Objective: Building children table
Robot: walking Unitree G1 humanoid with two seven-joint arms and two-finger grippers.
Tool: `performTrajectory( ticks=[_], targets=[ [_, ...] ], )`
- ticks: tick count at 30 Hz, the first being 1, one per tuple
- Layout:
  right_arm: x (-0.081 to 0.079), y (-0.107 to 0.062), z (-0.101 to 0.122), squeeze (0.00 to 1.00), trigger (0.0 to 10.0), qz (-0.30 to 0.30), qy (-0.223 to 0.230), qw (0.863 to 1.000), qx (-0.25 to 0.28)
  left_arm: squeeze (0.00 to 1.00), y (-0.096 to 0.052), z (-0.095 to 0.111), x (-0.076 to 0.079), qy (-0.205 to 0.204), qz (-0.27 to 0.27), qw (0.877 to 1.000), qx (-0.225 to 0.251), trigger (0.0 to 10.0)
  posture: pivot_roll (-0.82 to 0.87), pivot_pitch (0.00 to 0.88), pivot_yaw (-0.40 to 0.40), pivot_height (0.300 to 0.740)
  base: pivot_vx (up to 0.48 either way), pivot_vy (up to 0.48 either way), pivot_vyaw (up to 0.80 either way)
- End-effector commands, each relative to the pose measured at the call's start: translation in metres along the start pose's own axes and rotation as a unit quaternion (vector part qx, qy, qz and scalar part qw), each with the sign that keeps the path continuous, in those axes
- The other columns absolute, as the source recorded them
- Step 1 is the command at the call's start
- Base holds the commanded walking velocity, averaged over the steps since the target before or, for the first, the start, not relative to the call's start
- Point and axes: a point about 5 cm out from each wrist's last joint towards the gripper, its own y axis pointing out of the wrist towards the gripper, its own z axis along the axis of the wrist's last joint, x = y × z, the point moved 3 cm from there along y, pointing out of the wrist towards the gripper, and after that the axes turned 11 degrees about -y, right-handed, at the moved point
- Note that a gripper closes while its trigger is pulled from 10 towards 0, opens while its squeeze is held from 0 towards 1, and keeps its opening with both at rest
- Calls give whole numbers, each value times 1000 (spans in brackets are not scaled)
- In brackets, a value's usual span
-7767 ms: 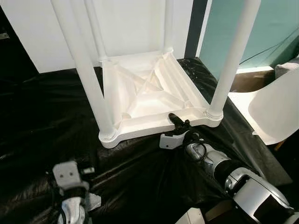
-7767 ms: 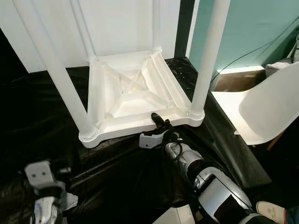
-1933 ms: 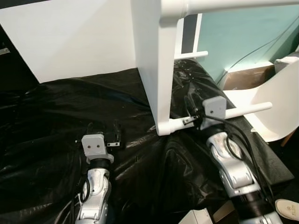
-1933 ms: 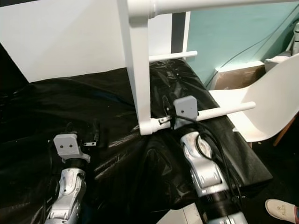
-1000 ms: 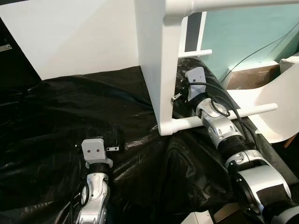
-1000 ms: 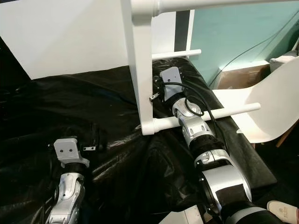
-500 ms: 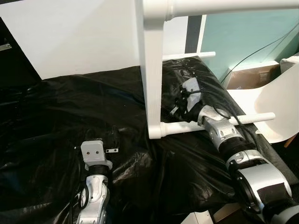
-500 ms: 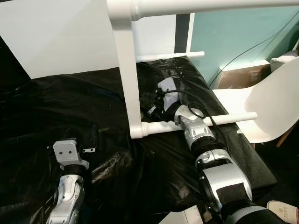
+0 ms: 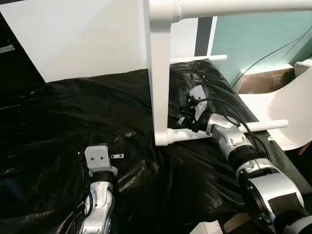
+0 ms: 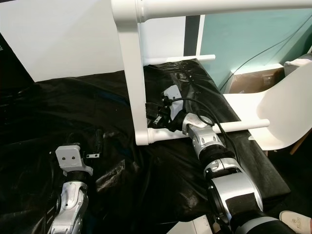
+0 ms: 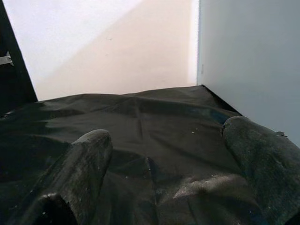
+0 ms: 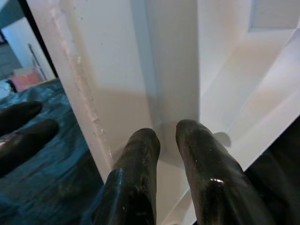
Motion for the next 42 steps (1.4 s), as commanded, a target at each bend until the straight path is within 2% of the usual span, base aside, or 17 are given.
performTrajectory(
  ticks=[1,4,8,13,15,16,18,26,32,34,35,37,38,40,42],
  targets=[
    [-24,7,-9,0,10000,56,18,998,-7,0,0,-3,-1,8,-8,1000,-7,10000,9,0,76,740,0,0,0],
    [-28,7,-11,0,10000,66,21,998,-7,0,0,-3,-1,8,-7,1000,-7,10000,9,0,76,740,0,0,0],
    [-50,6,-18,0,10000,124,41,991,-8,0,0,-3,-1,8,-6,1000,-7,10000,11,0,72,740,0,0,0],
    [-57,5,-19,0,10000,142,44,989,-9,0,0,-3,-1,8,-6,1000,-7,10000,9,0,73,740,0,0,0],
    [-68,2,-21,0,10000,169,50,984,-10,0,0,-3,-1,7,-6,1000,-7,10000,8,0,74,740,0,0,0],
    [-68,2,-21,0,10000,169,50,984,-10,0,0,-3,-1,7,-6,1000,-7,10000,8,0,74,740,0,0,0],
    [-81,-1,-23,0,10000,197,57,979,-11,0,0,-3,0,7,-7,1000,-8,10000,5,0,75,740,0,0,0],
    [-102,-8,-22,0,10000,234,69,970,-6,0,2,-4,1,6,-9,1000,-8,10000,-5,0,77,740,0,0,0],
    [-101,-8,-20,0,10000,226,62,972,-5,0,4,-4,2,4,-12,1000,-8,10000,-10,0,79,740,0,0,0],
    [-87,-5,-13,0,10000,161,31,986,11,0,4,-4,2,5,-14,1000,-7,10000,-7,0,77,740,0,0,0],
    [-87,-5,-13,0,10000,161,31,986,11,0,4,-4,2,5,-14,1000,-7,10000,-7,0,77,740,0,0,0],
    [-72,-4,-6,0,10000,94,2,995,26,0,5,-3,2,6,-14,1000,-6,10000,-6,0,77,740,0,0,0],
    [-72,-4,-6,0,10000,94,2,995,26,0,5,-3,2,6,-14,1000,-6,10000,-6,0,77,740,0,0,0],
    [-61,-6,2,0,10000,16,-14,999,46,0,5,-3,3,7,-15,1000,-5,10000,-11,0,78,740,0,0,0],
    [-61,-6,2,0,10000,16,-14,999,46,0,5,-3,3,7,-15,1000,-5,10000,-11,0,78,740,0,0,0]
  ],
)
